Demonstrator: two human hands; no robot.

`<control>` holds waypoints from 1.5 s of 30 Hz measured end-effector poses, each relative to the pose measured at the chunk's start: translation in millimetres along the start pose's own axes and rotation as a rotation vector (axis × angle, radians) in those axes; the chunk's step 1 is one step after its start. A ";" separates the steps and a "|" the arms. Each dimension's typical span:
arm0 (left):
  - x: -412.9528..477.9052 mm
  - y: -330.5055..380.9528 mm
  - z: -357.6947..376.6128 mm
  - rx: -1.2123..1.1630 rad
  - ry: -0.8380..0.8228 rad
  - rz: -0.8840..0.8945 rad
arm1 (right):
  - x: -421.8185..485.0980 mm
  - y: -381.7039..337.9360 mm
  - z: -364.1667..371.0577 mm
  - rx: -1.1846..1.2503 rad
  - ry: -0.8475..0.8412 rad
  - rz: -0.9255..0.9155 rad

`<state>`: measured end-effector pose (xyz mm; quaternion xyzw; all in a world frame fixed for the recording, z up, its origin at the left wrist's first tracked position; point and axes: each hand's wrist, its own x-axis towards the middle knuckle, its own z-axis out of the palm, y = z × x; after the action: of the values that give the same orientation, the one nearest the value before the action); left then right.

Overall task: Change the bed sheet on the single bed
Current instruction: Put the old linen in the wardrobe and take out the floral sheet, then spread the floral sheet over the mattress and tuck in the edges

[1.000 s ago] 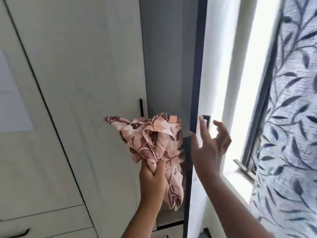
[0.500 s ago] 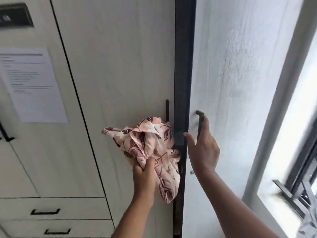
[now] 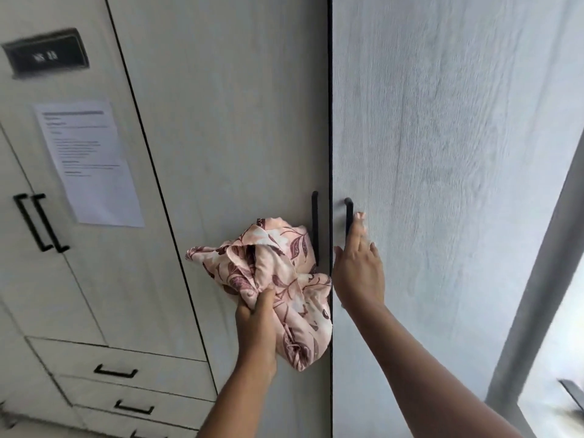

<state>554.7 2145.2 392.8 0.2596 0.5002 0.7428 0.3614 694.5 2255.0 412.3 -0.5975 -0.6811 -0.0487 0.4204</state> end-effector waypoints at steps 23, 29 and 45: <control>-21.4 -7.3 -43.0 -0.072 0.014 -0.050 | 18.4 1.6 2.7 0.015 -0.219 -0.026; -43.8 -13.5 -99.7 -0.096 0.048 -0.131 | -62.0 -46.7 20.9 0.252 -0.214 -0.022; -152.6 -8.0 -416.8 -0.548 0.353 -0.325 | -360.0 -267.1 103.7 0.515 -1.510 -0.096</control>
<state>337.6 1794.0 229.6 -0.0622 0.3720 0.8155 0.4391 388.6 1960.5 235.1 -0.3231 -0.7966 0.5098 -0.0323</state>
